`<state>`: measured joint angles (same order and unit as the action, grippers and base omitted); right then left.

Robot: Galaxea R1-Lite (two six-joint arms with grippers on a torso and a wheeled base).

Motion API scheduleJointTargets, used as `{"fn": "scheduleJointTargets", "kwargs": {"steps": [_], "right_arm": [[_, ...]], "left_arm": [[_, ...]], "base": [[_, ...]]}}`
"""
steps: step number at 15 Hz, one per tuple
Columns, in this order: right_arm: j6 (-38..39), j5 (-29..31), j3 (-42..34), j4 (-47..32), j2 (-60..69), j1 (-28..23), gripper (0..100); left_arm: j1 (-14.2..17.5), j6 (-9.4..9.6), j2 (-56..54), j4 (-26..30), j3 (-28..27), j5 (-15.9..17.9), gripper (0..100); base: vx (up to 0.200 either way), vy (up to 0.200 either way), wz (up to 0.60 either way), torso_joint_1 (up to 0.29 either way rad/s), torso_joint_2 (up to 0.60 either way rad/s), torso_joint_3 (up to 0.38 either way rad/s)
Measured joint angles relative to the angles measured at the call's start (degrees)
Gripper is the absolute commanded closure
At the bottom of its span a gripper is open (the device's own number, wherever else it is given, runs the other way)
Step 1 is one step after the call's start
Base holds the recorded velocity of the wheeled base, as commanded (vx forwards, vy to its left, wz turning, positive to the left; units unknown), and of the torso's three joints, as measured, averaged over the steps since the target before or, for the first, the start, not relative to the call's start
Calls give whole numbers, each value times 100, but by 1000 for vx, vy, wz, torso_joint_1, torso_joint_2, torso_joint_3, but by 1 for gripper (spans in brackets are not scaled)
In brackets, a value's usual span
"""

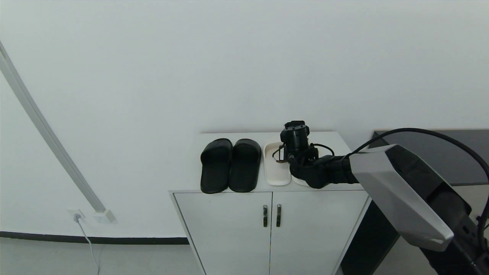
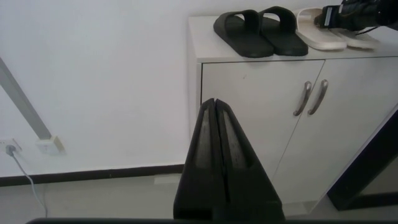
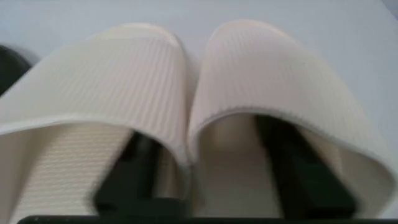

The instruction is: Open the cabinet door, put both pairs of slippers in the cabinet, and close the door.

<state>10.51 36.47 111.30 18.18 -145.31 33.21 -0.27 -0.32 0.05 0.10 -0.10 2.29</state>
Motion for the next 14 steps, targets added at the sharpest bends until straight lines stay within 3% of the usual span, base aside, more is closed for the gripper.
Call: {"fn": "scheduleJointTargets", "kwargs": {"steps": [5,8,11,14], "right_arm": [[0,-10,28,0,2,4,100],[5,-49,-352,22,363,41,100],[-4,-491,-1585,201,1154,166,100],[-224,-1174,-3526,783,2249,362,100]], "left_arm": [[0,-1,0,0,0,-2,100],[2,-11,0,0,0,0,100],[0,-12,0,0,0,0,100],[0,0,0,-2,0,-2,100]], "base": [[0,0,0,0,0,0],[0,0,0,0,0,0],[0,0,0,0,0,0],[0,0,0,0,0,0]]}}
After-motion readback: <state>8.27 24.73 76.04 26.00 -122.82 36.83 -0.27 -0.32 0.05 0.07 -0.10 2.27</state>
